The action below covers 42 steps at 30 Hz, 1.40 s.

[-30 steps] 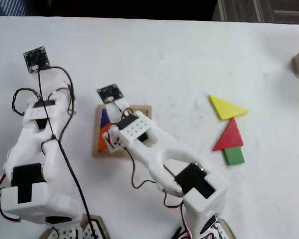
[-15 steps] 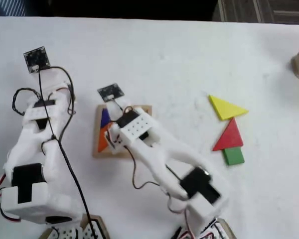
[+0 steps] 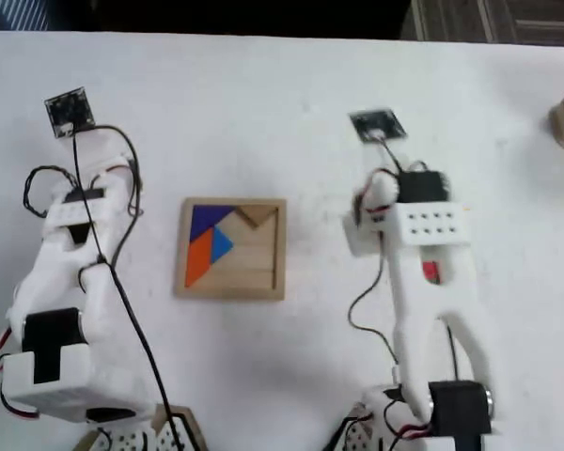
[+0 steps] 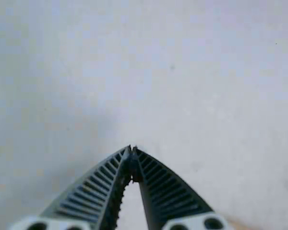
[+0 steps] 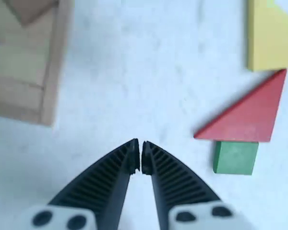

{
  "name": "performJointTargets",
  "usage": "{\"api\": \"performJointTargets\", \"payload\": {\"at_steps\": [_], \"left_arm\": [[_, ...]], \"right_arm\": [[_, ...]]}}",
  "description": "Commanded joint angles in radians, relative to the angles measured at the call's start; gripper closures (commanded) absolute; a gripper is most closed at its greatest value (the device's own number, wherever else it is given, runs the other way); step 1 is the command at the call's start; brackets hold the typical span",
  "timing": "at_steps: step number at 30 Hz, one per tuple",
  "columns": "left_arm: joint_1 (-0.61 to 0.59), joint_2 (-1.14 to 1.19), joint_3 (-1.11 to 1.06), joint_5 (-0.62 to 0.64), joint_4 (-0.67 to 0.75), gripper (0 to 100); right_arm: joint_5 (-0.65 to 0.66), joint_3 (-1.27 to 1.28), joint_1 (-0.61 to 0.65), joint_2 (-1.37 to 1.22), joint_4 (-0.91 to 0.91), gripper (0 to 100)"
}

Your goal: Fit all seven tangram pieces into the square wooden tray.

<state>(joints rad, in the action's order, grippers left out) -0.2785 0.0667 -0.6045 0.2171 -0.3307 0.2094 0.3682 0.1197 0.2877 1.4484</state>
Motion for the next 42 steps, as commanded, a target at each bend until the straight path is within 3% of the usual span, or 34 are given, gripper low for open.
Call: {"api": "performJointTargets", "payload": {"at_steps": [1, 6, 14, 20, 30, 40, 42], "left_arm": [[0.019, -0.005, 0.049, 0.002, -0.008, 98], [0.018, -0.005, 0.046, 0.002, -0.008, 98], [0.018, -0.005, 0.044, 0.002, -0.008, 98], [0.018, -0.005, 0.044, 0.002, -0.009, 98], [0.018, -0.005, 0.049, 0.002, -0.029, 98], [0.018, -0.005, 0.052, 0.002, -0.035, 98], [0.018, -0.005, 0.051, 0.002, -0.035, 98]], "right_arm": [[0.115, 0.12, -0.157, 0.064, 0.004, 93.0], [0.216, 0.331, -0.254, 0.108, -0.108, 86.5], [0.221, 0.477, -0.418, 0.252, -0.262, 85.1], [0.224, 0.477, -0.421, 0.17, -0.269, 73.3], [0.252, 0.473, -0.463, -0.088, -0.555, 75.1], [0.252, 0.428, -0.41, -0.127, -0.555, 75.2], [0.253, 0.428, -0.412, -0.127, -0.555, 79.1]]}}
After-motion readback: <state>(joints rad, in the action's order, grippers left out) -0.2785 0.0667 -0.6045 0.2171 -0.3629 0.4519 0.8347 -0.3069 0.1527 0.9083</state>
